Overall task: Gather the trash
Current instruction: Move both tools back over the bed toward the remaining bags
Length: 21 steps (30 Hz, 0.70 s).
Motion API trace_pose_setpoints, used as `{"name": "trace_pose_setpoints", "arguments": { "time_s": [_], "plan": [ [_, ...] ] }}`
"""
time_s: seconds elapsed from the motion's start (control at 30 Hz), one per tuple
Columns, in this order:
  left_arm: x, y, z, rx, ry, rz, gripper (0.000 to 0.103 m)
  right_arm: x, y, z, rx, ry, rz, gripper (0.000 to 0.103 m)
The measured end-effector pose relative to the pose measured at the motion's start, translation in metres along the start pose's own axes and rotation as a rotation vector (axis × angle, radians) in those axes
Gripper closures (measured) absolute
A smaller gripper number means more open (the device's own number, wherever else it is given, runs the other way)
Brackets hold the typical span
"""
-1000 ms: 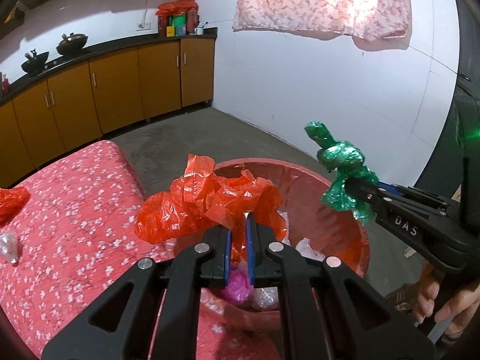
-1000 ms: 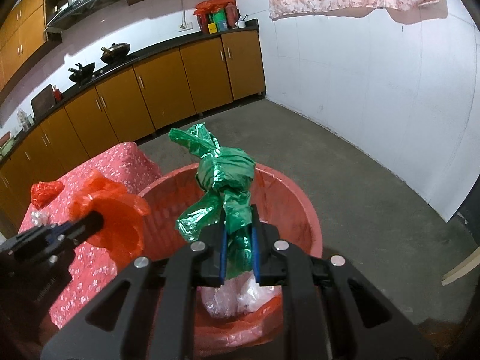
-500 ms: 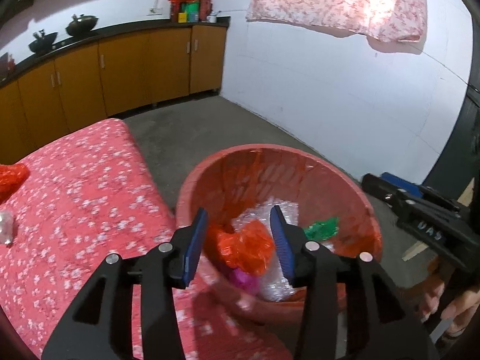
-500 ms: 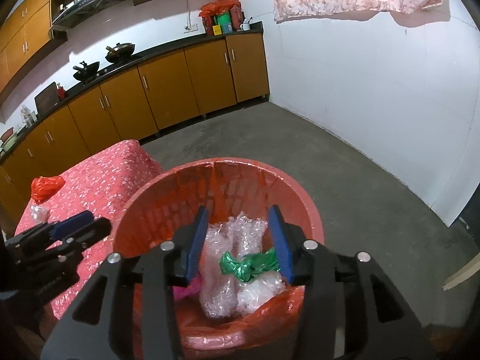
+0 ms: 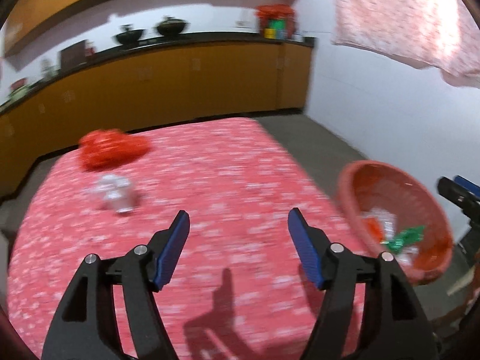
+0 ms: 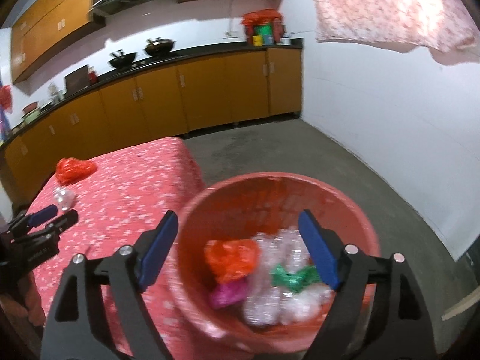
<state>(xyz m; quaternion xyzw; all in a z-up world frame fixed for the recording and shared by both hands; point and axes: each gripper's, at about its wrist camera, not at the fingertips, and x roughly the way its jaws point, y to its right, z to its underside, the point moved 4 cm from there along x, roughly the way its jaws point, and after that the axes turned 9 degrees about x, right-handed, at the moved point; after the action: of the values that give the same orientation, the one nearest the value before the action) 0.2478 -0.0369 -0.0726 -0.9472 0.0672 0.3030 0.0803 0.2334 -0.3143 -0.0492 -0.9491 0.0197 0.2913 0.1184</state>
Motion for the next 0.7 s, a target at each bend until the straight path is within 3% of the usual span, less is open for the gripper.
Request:
{"name": "trace_pose_setpoints", "arguments": {
  "time_s": [0.3,0.7],
  "plan": [
    [-0.018,-0.116,0.034,-0.104,-0.023,-0.229,0.031,0.022,-0.101,0.016,-0.097,-0.052,-0.127,0.022],
    [-0.039,-0.227,0.06,-0.185,-0.013,-0.374,0.027,0.069,-0.264,0.046,-0.203,-0.153,-0.316,0.028]
  ]
}}
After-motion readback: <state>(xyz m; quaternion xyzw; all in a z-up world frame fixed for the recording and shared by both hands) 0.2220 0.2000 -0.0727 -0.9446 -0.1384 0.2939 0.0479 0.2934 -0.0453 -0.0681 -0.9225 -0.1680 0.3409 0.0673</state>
